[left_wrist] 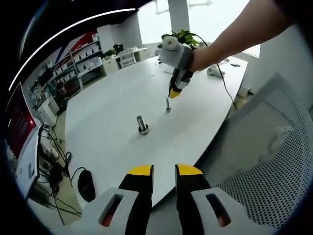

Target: Place the washer onto the threaded stud by aligning its center hole with the stud, sliding it down to the base, and recovering from edge contact or off-axis alignment until the washer reaches the visible bottom stop.

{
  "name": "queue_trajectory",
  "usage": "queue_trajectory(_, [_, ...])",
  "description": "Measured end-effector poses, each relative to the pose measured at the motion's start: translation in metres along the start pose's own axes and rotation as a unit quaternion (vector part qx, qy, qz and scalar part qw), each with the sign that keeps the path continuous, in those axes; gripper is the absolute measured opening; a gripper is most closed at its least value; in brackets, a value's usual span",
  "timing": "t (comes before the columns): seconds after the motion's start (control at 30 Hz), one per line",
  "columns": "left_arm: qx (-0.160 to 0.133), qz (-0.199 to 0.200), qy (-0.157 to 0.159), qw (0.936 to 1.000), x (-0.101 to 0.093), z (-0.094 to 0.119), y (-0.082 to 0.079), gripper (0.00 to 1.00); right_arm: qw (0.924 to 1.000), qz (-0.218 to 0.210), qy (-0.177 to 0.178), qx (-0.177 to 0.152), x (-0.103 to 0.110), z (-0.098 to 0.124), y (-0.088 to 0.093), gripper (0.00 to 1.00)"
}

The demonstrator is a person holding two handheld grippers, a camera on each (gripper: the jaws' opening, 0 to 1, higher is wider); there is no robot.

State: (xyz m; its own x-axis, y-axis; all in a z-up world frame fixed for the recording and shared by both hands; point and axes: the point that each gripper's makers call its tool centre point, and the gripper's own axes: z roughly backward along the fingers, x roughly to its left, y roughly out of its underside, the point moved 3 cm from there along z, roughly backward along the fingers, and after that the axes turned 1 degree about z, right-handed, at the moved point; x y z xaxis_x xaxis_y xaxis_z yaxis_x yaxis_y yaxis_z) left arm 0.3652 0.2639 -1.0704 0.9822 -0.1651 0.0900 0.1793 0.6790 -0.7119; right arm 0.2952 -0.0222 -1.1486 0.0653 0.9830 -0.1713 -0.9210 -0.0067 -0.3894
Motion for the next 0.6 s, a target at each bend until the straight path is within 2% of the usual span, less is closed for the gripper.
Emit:
queue_trajectory(0.13, [0.001,0.000,0.000,1.0000,0.0005,-0.0001,0.0010,0.15,1.0000,0.000,-0.001,-0.001,0.0006,-0.0023,-0.0027,0.14])
queue_trajectory(0.27, [0.001,0.000,0.001,1.0000,-0.0009,0.0024,-0.0005,0.15,0.9998,0.013,-0.002,0.012,0.0038,-0.0057,-0.0017,0.14])
queue_trajectory(0.6, [0.002,-0.001,0.002,1.0000,-0.0005,0.0014,0.0006,0.15,0.9997,0.004,0.000,0.024,0.0057,-0.0070,-0.0008,0.14])
